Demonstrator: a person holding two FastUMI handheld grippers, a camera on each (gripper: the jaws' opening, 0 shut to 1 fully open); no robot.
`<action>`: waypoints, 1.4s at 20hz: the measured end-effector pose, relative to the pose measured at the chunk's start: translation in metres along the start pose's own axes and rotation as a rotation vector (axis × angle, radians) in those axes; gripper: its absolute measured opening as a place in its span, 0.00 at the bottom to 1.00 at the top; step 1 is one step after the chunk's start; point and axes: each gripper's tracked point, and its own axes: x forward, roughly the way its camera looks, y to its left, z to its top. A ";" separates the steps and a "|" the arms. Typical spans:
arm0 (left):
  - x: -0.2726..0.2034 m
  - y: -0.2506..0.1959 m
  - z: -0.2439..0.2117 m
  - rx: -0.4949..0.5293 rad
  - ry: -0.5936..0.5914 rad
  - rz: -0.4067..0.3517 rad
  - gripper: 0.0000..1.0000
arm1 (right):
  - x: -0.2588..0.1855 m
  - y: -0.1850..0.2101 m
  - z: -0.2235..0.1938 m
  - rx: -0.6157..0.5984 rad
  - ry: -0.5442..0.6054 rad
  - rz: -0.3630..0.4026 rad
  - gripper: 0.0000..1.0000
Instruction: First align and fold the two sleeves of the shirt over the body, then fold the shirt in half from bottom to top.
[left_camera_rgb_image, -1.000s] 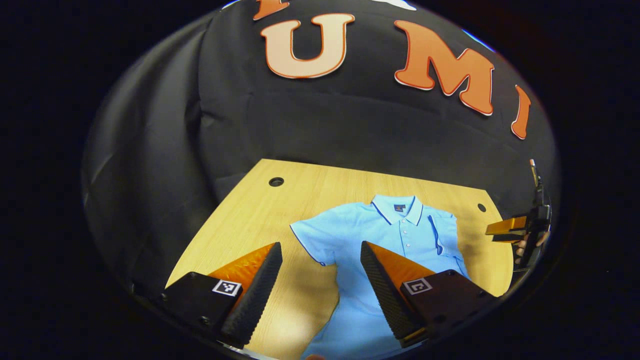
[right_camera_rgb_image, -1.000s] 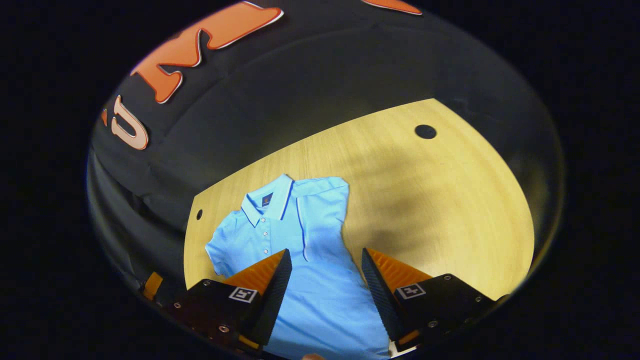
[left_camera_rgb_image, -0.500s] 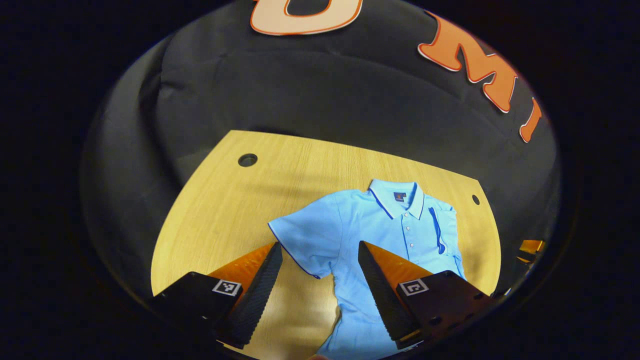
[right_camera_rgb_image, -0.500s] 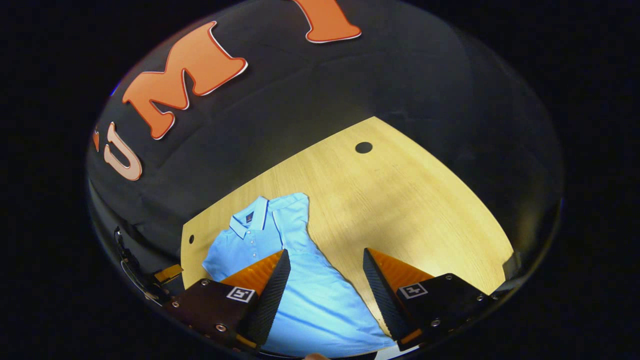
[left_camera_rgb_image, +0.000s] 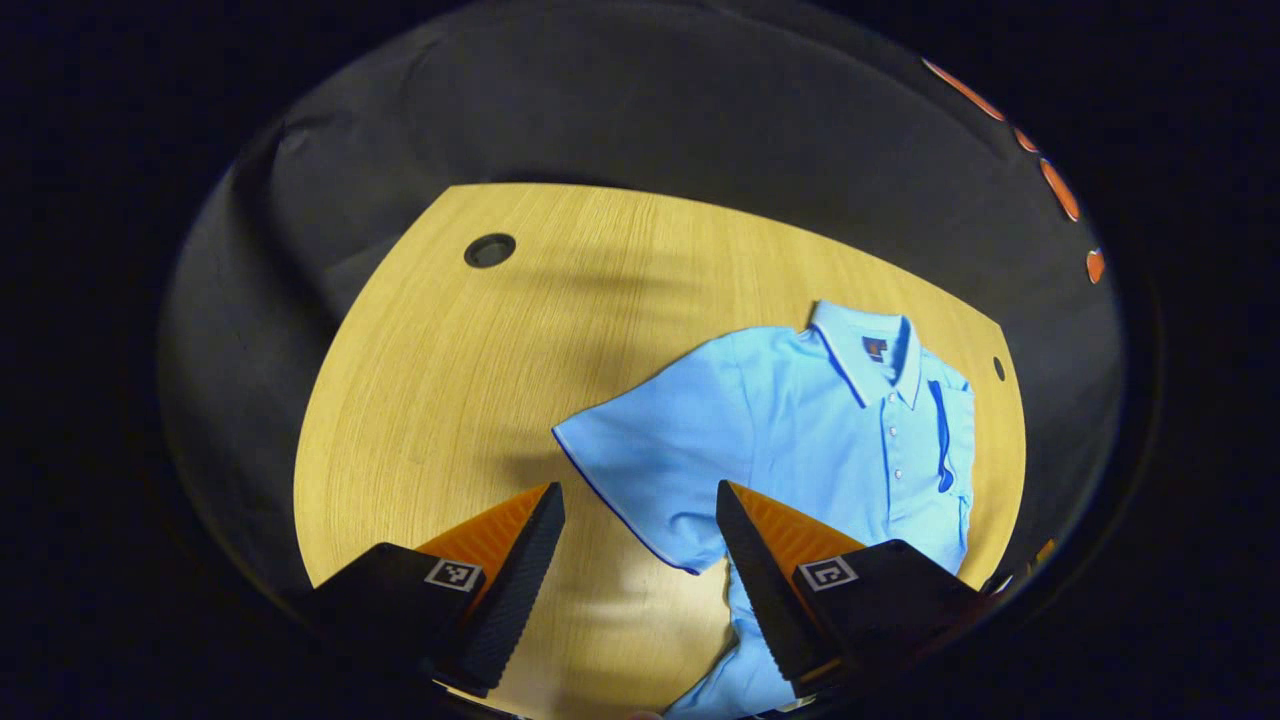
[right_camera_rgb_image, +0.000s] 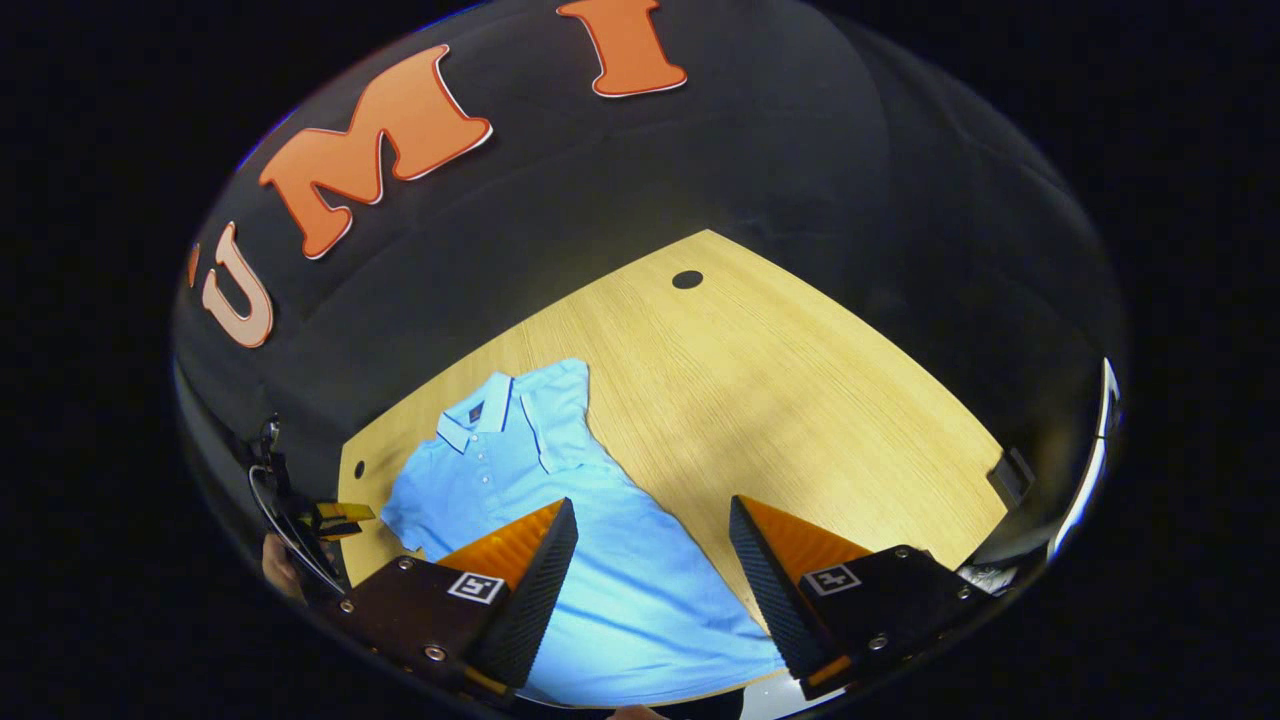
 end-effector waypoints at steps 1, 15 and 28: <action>0.008 -0.001 0.000 -0.019 0.026 -0.004 0.99 | -0.002 0.001 -0.003 0.005 -0.006 0.002 0.93; 0.057 0.012 -0.017 -0.146 0.214 0.166 0.75 | -0.026 -0.028 -0.039 0.020 -0.022 -0.070 0.94; 0.052 -0.021 -0.002 -0.129 0.119 0.006 0.10 | -0.035 -0.024 -0.052 0.037 -0.025 -0.051 0.94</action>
